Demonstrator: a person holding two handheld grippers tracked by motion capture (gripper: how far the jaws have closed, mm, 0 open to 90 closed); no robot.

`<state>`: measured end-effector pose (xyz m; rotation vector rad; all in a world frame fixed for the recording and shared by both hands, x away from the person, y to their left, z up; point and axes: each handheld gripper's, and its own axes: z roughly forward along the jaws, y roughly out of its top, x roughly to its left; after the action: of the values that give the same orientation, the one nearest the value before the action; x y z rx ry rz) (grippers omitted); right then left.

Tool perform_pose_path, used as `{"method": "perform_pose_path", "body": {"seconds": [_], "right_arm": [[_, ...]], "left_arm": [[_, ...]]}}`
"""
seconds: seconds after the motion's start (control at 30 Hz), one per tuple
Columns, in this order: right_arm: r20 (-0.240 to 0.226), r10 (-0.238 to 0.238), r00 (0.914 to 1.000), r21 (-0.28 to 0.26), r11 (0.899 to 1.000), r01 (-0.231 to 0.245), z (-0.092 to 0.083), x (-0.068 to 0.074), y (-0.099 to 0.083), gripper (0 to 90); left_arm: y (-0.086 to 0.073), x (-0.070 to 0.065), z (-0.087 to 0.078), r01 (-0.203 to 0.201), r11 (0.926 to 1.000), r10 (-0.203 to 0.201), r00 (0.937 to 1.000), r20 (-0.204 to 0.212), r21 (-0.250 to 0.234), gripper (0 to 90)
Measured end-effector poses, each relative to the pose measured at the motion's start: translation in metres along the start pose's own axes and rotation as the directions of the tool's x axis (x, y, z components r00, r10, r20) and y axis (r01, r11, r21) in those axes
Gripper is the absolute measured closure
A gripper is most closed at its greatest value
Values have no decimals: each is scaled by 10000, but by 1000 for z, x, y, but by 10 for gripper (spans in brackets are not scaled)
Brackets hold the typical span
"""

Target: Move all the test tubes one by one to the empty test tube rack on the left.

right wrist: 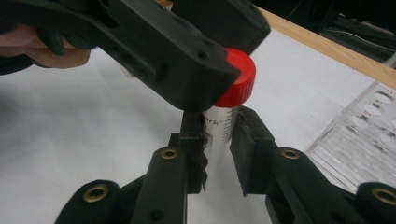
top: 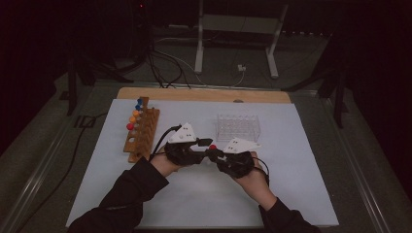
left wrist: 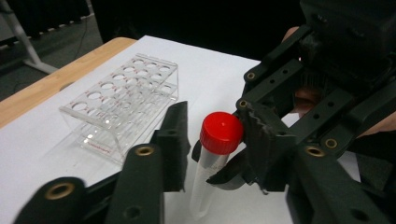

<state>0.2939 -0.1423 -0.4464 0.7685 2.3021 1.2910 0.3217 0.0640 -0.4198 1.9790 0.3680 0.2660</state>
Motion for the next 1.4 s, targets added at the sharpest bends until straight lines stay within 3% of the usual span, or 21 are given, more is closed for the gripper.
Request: {"method": "perform_pose_path", "body": {"seconds": [0.23, 0.37, 0.63, 0.87, 1.03, 1.1, 1.17, 1.4], "right_arm": [[28, 14, 10000, 26, 10000, -14, -1, 0, 0, 747], [-98, 78, 9999, -1, 10000, -78, -1, -1, 0, 736], [56, 299, 9995, -29, 9996, -298, -4, -3, 0, 525], [127, 638, 9979, -430, 9971, -632, -11, -7, 0, 237], [123, 887, 9960, -684, 9938, -877, -16, -9, 0, 100], [-137, 815, 9966, -683, 9943, -822, -17, -11, 0, 19], [-349, 952, 9948, -778, 9922, -977, -19, -12, 0, 15], [-375, 881, 9954, -784, 9928, -908, -21, -13, -1, 0]], "left_arm": [[-1, 1, 2, -114, 9999, 114, 9996, 257, -1, 705], [-1, 1, 0, -150, 9999, 151, 9998, 154, -71, 712], [2, 7, -15, -139, 9997, 133, 9994, -334, -182, 717], [4, 16, -44, -1, 9990, -43, 9951, -984, -450, 718], [2, 24, -70, 109, 9980, -211, 9857, -1670, -619, 718], [1, 27, -79, 157, 9974, -289, 9816, -1888, -709, 718], [0, 30, -90, 200, 9970, -357, 9759, -2153, -747, 718], [-6, 40, -124, 369, 9948, -641, 9517, -3003, -954, 718]]}}
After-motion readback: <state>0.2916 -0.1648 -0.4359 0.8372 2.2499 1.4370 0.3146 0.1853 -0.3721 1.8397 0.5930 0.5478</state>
